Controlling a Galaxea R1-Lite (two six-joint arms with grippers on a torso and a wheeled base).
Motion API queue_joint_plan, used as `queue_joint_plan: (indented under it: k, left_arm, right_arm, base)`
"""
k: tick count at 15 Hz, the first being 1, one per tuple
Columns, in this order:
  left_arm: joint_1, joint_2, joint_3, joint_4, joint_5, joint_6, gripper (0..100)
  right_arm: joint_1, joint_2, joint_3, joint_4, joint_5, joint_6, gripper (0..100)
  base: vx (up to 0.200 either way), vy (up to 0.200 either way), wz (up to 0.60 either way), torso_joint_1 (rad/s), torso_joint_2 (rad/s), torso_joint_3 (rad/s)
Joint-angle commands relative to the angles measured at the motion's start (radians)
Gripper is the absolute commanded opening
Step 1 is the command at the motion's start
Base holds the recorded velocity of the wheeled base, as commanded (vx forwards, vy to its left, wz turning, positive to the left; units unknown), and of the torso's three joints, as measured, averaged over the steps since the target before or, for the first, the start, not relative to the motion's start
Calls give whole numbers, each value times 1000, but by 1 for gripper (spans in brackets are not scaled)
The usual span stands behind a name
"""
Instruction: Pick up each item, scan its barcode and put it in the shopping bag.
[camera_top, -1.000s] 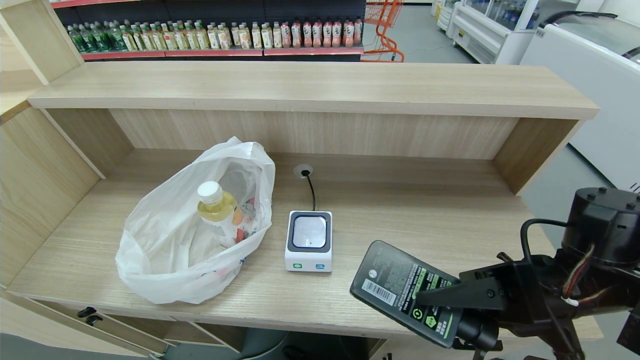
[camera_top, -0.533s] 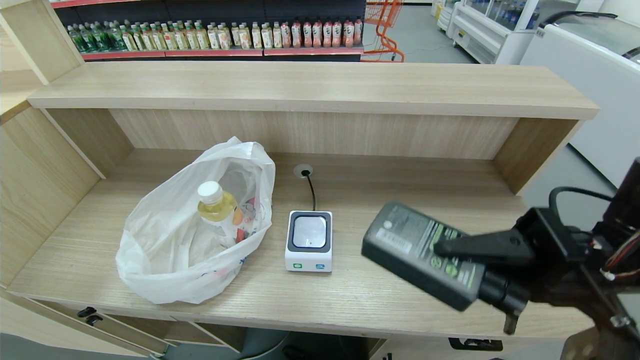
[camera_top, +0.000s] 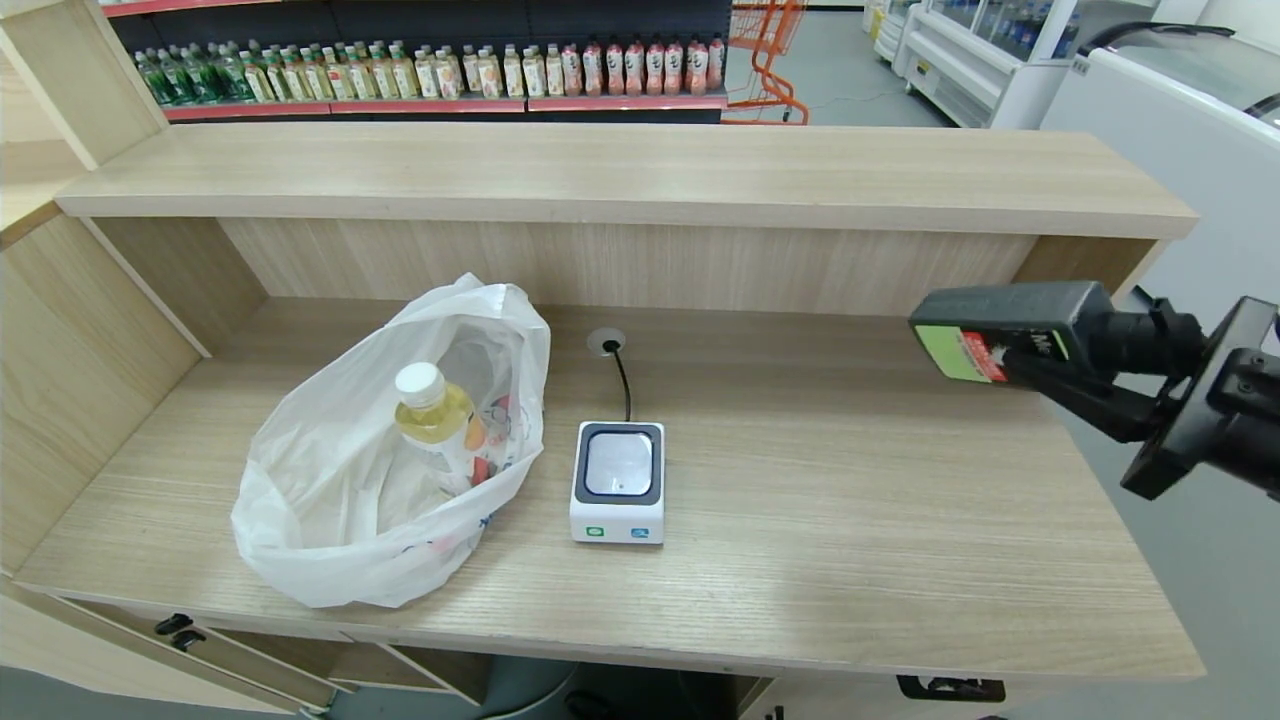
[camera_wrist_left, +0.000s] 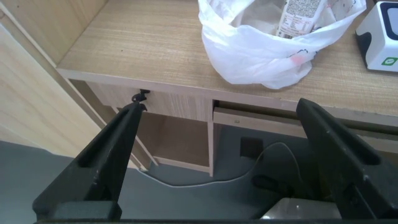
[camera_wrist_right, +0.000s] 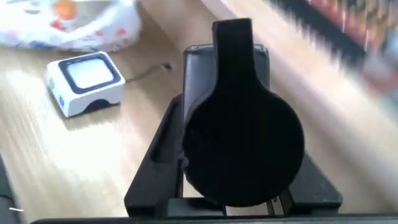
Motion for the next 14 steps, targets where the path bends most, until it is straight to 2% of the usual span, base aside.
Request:
queue_joint_plan:
  k: [1, 2, 3, 5, 6, 8, 14]
  left_arm:
    - [1, 0, 0, 0, 0, 0, 100]
    - [-1, 0, 0, 0, 0, 0, 100]
    - [1, 2, 0, 0, 0, 0, 100]
    - [-1, 2, 0, 0, 0, 0, 100]
    - [-1, 0, 0, 0, 0, 0, 100]
    - [-1, 0, 0, 0, 0, 0, 100]
    - [-1, 2, 0, 0, -1, 0, 100]
  right_arm:
    - [85, -19, -70, 191, -176, 334, 0]
    - [119, -9, -115, 304, -203, 544, 0]
    - [137, 27, -159, 393, -235, 674, 0]
    - [175, 82, -193, 424, -245, 923, 0]
    - [189, 129, -230, 429, -245, 1092, 0]
    - [188, 177, -259, 432, -241, 1167, 0]
    - [186, 192, -253, 495, -223, 1171, 0]
  base:
    - [0, 0, 0, 0, 0, 0]
    - [0, 0, 0, 0, 0, 0]
    - [0, 0, 0, 0, 0, 0]
    - [0, 0, 0, 0, 0, 0]
    - [0, 0, 0, 0, 0, 0]
    - [0, 0, 0, 0, 0, 0]
    - [0, 0, 0, 0, 0, 0]
